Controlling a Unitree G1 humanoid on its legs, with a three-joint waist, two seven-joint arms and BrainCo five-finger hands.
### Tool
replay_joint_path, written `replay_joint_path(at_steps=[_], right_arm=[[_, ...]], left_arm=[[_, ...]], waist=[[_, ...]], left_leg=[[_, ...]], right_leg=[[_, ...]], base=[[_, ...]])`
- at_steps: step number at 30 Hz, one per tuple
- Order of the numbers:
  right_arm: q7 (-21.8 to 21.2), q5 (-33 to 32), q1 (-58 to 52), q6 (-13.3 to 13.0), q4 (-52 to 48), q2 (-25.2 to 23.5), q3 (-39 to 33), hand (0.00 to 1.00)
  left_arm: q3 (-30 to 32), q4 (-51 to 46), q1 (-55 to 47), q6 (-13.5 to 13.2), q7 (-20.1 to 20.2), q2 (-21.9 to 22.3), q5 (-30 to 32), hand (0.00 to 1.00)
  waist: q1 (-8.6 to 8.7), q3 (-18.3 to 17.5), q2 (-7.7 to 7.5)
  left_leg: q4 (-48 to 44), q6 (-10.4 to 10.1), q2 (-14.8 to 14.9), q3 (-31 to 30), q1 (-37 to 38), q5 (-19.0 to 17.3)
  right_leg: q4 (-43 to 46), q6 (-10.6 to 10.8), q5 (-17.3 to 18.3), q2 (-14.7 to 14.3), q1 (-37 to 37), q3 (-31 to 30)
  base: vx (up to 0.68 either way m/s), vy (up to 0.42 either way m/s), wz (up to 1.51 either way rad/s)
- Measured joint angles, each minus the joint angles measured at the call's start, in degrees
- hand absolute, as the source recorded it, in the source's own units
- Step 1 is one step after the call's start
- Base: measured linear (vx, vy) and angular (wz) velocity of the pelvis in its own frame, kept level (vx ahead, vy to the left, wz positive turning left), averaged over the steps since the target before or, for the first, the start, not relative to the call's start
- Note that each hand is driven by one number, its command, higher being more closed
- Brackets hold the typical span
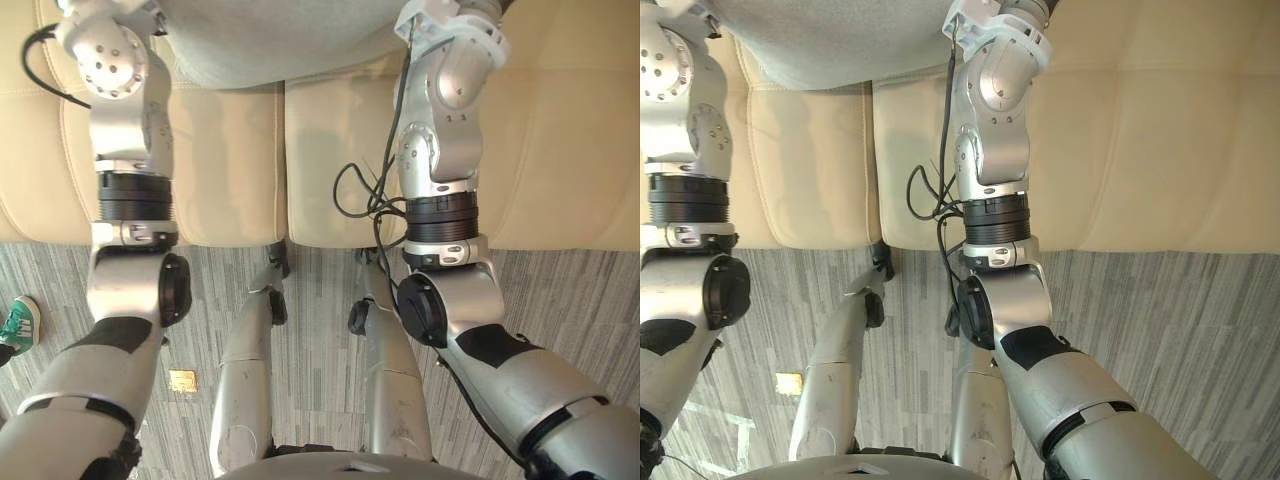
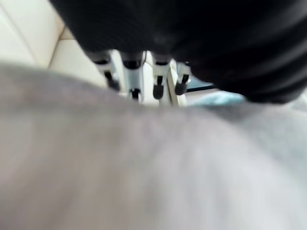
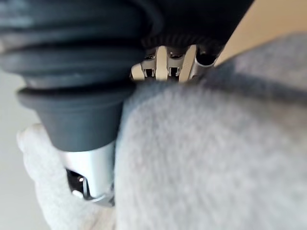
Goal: Pick up cushions and gather them together orderly.
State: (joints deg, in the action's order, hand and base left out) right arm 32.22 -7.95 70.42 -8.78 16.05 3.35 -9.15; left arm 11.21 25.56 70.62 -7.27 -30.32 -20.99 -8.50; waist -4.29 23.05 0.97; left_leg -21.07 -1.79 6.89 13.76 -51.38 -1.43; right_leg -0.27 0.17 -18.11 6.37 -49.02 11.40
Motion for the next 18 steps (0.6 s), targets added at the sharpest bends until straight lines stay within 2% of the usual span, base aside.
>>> replay_joint_path(at_steps=[3, 6, 11, 18], right_arm=[[-1.13, -2.17, 0.71, 0.36, 3.75, 4.43, -0.04, 0.00], [-2.94, -7.43, 2.45, 0.67, 8.23, 8.37, -0.07, 0.00], [-3.75, -12.22, 5.78, 1.27, 11.41, 11.13, 1.77, 0.00], [-5.86, -17.61, 10.97, 1.86, 16.93, 12.09, 4.53, 0.00]], left_arm=[[0.03, 2.13, 1.33, 0.02, 1.58, -2.37, 0.37, 0.00], [0.21, 5.69, 2.96, 0.35, 3.44, -4.04, -0.31, 0.00], [1.06, 7.32, 2.95, 0.43, 4.58, -4.94, -2.65, 0.00], [2.35, 9.67, 2.99, 0.48, 5.10, -4.72, -4.13, 0.00]], waist=[[0.00, 0.00, -0.01], [0.17, -0.03, -0.06], [0.16, -0.08, -0.14], [0.39, -0.10, -0.18]], left_leg=[[-0.86, -0.06, 0.43, -0.45, -0.08, -0.06], [-2.56, -0.15, 1.02, -1.07, -0.49, -0.50], [-3.83, -0.11, 1.97, -0.95, -0.82, -0.75], [-4.44, -0.45, 2.87, -1.29, 0.66, -0.56]], right_leg=[[0.75, 0.00, 0.00, -0.30, 0.20, 0.00], [1.07, 0.01, 0.00, -0.70, 0.83, 0.02], [0.17, 0.49, -0.60, -1.48, 1.62, -0.01], [-1.37, -0.06, -1.60, -2.52, 4.13, 0.33]], base=[[0.00, 0.000, 0.00], [-0.04, -0.002, 0.03], [-0.04, -0.021, -0.05], [-0.03, -0.027, -0.01]])
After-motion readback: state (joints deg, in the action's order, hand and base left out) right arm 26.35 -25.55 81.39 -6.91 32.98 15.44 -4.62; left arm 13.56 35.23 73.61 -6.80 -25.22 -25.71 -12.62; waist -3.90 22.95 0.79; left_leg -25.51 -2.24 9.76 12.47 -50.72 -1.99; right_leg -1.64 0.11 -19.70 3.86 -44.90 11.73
